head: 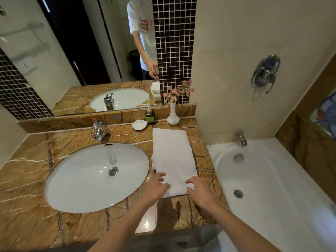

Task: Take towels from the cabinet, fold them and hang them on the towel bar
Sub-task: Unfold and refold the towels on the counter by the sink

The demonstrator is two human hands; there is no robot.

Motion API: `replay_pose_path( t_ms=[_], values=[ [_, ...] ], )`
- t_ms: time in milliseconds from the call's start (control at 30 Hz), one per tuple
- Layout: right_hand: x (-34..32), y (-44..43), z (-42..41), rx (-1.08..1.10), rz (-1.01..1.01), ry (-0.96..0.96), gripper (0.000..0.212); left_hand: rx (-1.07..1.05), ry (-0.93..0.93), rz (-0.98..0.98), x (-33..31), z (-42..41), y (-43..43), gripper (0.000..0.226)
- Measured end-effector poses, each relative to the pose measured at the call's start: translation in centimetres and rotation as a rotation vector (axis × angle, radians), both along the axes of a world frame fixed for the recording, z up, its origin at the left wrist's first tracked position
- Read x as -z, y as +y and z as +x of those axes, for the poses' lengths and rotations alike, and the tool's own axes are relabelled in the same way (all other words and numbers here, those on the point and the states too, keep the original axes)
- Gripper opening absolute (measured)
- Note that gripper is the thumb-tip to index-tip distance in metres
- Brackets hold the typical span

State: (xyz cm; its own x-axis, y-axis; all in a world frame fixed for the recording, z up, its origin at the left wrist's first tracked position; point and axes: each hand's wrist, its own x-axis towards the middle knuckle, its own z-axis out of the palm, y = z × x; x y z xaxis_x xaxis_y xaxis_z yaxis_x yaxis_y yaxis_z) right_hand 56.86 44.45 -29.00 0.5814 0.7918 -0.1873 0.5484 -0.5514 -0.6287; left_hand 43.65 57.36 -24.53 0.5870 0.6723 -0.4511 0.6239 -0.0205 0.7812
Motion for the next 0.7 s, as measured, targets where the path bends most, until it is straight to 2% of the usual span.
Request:
replay_pose_path(
  t_ms=[167,400,700],
  values=[
    [-0.7,1.6,0.5,0.003,-0.027,-0.007,0.034,-0.019,-0.09,0.044,-0.1,0.6,2.3,0.032],
    [-2.3,4.4,2.4,0.008,-0.061,-0.022,0.043,-0.039,-0.132,0.092,-1.0,2.4,4.5,0.044],
    [-2.4,10.2,7.9,-0.001,-0.047,0.018,0.054,-0.043,-0.041,0.16,-1.3,5.7,8.6,0.061]
  ],
)
